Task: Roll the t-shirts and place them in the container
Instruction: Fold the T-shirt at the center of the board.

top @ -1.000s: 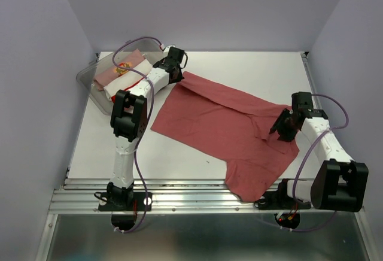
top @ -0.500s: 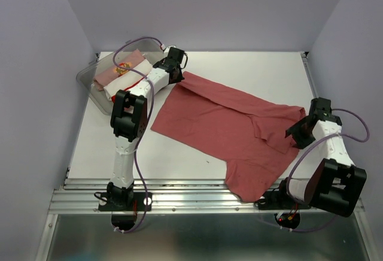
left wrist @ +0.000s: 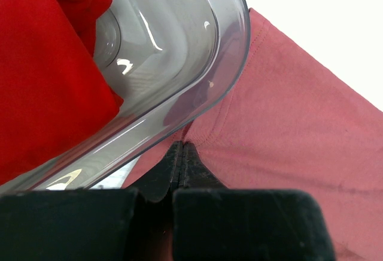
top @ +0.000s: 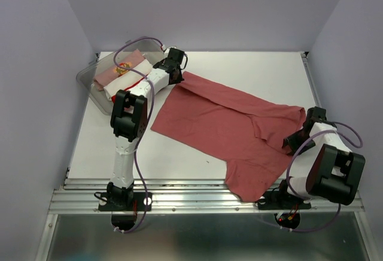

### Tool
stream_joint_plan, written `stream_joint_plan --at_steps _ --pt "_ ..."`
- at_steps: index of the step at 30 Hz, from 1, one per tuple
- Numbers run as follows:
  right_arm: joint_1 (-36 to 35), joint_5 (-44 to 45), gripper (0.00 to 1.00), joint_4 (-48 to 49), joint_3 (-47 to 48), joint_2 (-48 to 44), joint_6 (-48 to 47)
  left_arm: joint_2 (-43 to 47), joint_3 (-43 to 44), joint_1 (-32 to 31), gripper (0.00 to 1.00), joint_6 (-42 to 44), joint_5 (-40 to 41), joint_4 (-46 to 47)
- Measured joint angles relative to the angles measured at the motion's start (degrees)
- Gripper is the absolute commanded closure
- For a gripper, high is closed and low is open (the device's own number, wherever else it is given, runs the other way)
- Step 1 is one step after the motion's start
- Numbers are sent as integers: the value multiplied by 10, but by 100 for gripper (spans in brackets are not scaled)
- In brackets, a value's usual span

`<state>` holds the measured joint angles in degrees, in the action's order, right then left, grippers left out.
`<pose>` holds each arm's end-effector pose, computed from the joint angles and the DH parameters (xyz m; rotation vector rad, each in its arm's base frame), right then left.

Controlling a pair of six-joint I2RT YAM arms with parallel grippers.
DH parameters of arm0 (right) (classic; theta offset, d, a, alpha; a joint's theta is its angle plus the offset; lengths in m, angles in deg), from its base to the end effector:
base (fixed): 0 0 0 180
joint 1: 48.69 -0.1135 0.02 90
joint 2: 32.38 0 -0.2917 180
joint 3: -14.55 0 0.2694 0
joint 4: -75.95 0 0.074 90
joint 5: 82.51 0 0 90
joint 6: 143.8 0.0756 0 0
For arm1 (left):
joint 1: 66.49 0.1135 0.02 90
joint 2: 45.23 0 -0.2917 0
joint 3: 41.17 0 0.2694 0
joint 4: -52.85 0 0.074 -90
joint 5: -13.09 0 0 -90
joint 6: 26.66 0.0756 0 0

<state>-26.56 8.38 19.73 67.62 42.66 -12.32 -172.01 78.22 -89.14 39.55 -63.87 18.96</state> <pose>0.2081 -0.0859 0.1481 1.5492 2.4936 0.0286 0.5352 -0.2048 0.2151 -0.1401 2.2700 -0.1669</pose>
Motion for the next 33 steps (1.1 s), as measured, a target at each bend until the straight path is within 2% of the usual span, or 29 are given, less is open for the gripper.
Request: stream_joint_plan --at_steps 8,11,16,20,23,33 --pt "0 2 72 21 -14 12 2 0 0 0 100 4 1 0" --pt "0 2 81 25 -15 12 2 0 0 0 100 4 1 0" --pt "0 2 83 29 -16 8 2 0 0 0 100 4 1 0" --pt "0 2 94 28 -16 -6 2 0 0 0 100 4 1 0" --pt "0 2 99 27 -16 -16 2 0 0 0 100 4 3 0" --pt "0 19 99 -18 26 -69 1 0 0 0 100 7 7 0"
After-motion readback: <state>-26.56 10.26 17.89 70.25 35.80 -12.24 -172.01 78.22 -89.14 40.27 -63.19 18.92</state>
